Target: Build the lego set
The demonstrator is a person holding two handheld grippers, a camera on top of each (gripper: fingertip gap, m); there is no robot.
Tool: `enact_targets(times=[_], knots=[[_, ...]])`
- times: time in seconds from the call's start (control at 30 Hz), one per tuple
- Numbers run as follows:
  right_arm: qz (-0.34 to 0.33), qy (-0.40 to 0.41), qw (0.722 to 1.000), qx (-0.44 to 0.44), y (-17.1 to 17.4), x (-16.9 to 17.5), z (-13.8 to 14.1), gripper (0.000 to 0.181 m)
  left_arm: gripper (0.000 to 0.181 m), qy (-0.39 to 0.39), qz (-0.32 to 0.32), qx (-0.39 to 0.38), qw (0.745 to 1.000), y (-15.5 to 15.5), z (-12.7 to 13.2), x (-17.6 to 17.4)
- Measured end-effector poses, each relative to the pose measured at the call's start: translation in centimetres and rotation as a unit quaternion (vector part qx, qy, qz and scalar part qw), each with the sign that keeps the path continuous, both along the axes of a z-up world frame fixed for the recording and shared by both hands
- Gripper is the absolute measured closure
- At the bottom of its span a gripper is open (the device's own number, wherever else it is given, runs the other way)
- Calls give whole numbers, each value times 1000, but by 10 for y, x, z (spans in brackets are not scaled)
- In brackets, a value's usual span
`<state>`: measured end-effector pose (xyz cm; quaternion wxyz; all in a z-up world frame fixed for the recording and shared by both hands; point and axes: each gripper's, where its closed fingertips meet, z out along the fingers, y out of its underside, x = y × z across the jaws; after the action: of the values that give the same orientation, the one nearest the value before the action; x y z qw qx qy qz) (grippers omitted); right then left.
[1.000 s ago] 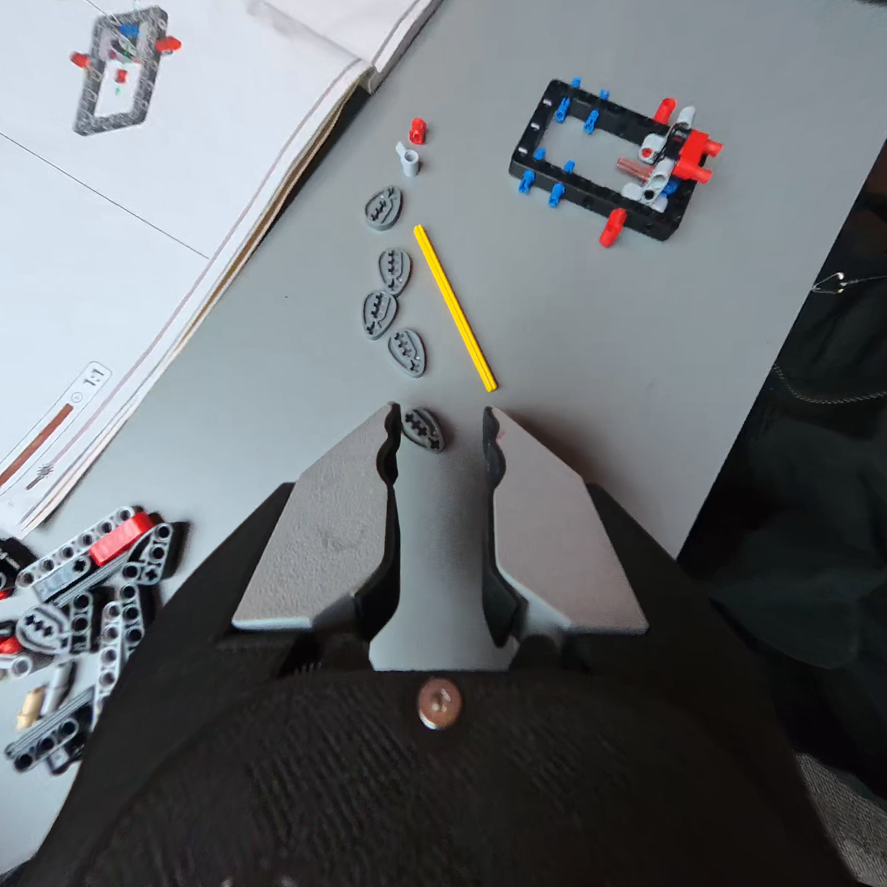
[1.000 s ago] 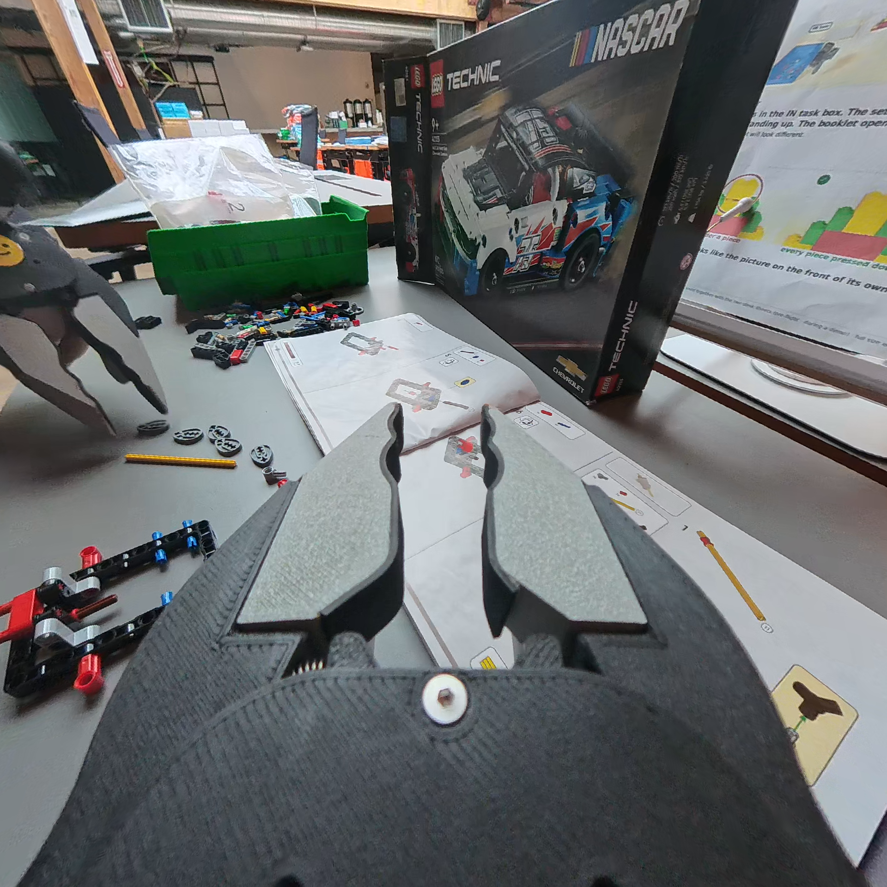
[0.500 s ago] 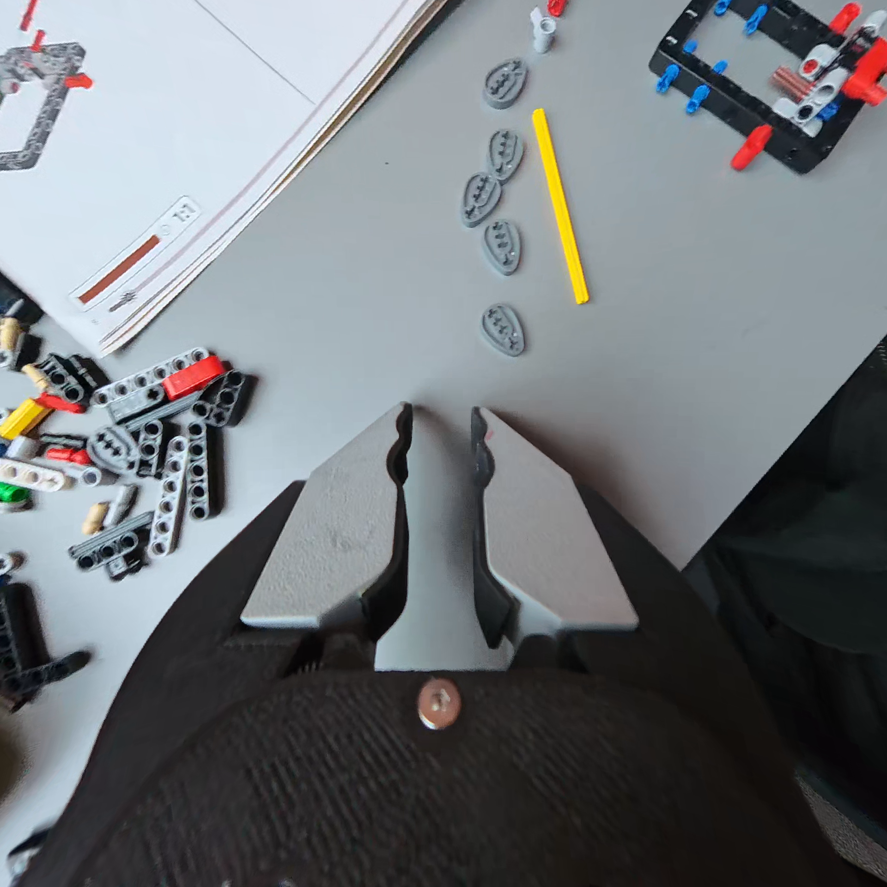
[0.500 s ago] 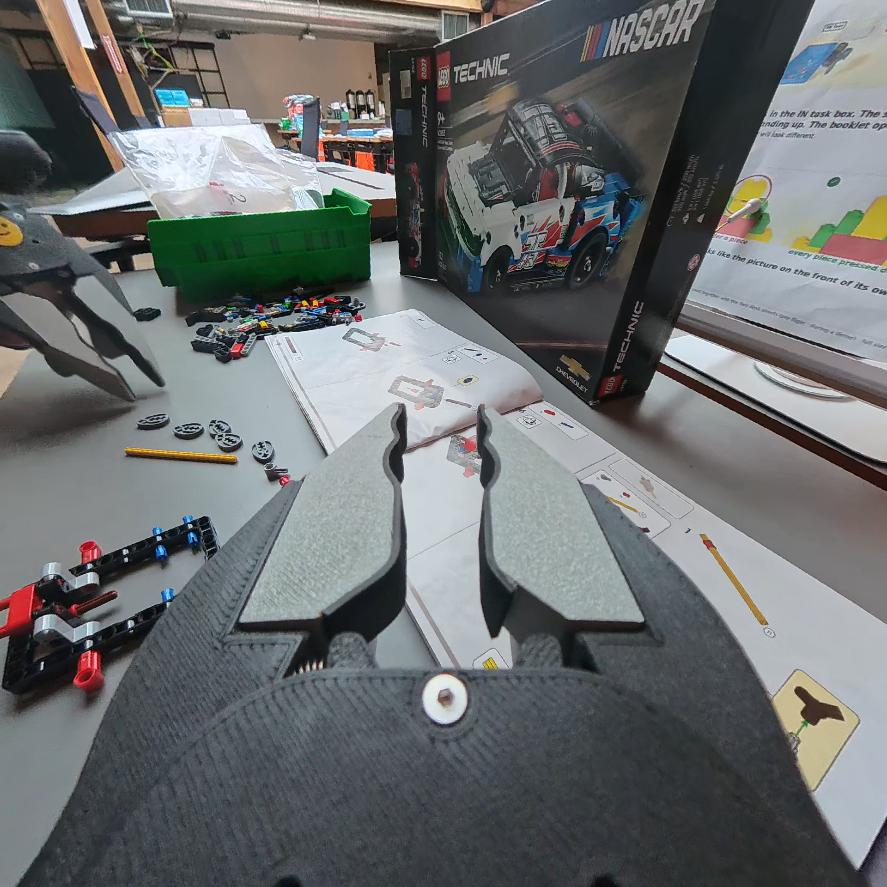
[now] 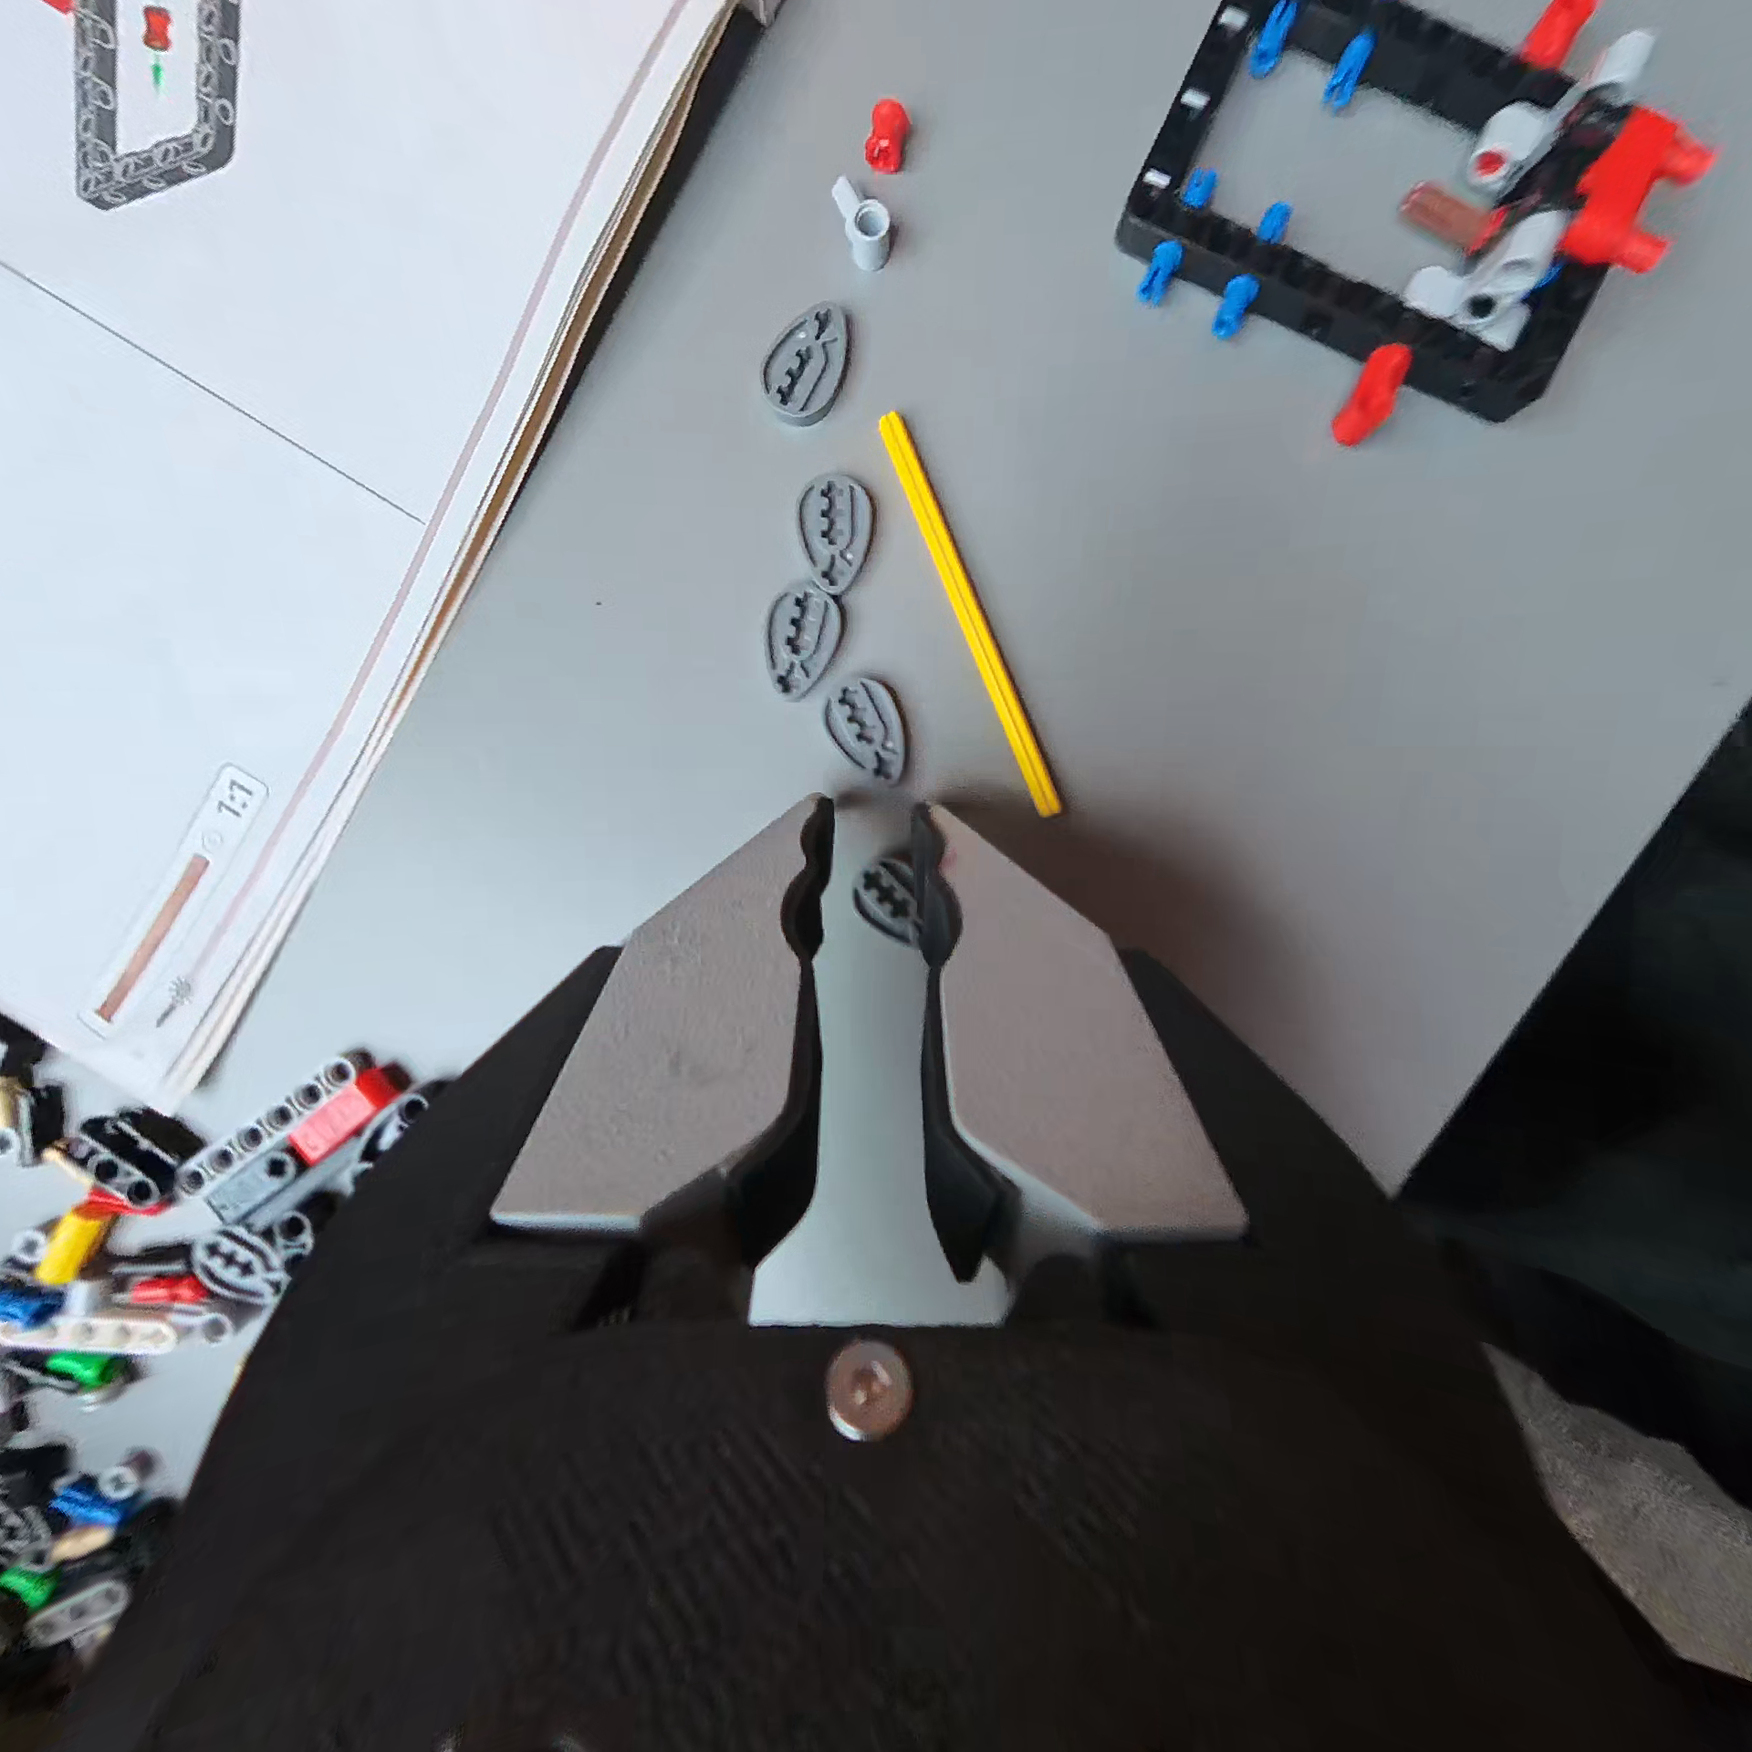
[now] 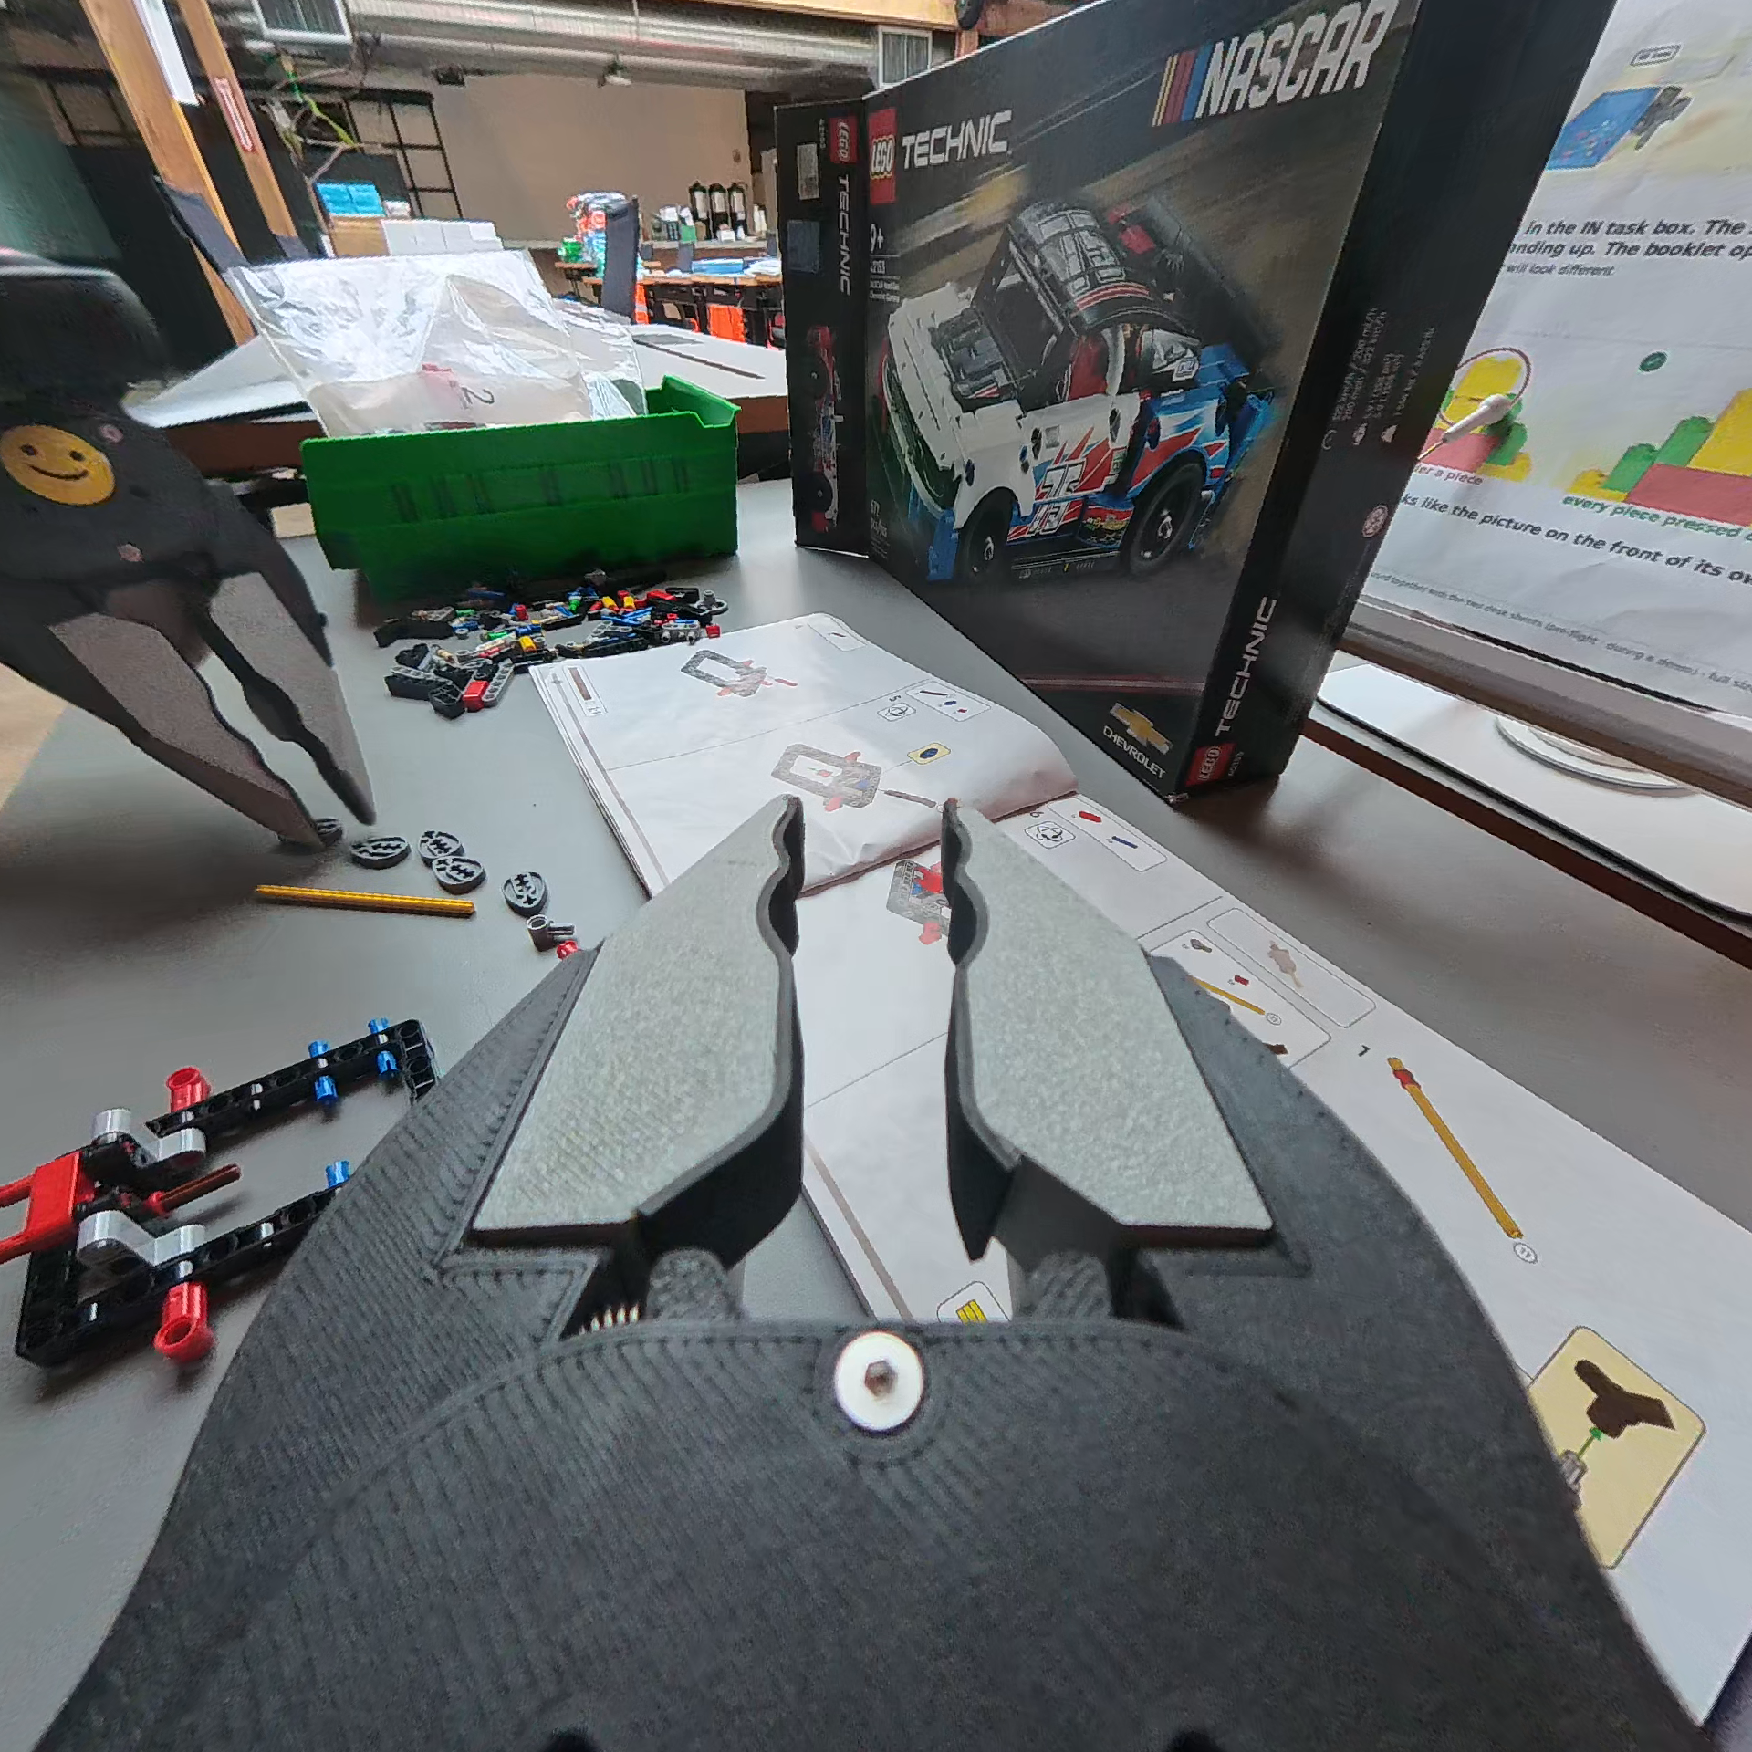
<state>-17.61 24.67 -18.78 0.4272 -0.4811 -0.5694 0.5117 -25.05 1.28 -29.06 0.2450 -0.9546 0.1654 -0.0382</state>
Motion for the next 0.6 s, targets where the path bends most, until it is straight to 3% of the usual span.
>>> enact_targets(times=[0.4, 0.53, 0.6], knots=[[6, -1, 1000, 4, -3, 0, 0, 156, 168, 30, -6, 4, 1000, 41, -2, 5], [6, -1, 1000, 2, -2, 1, 1, 156, 167, 6, 7, 18, 1000, 36, 9, 4], [7, 0, 1000, 1, -2, 1, 1, 157, 168, 25, 37, 34, 998, 23, 22, -18]])
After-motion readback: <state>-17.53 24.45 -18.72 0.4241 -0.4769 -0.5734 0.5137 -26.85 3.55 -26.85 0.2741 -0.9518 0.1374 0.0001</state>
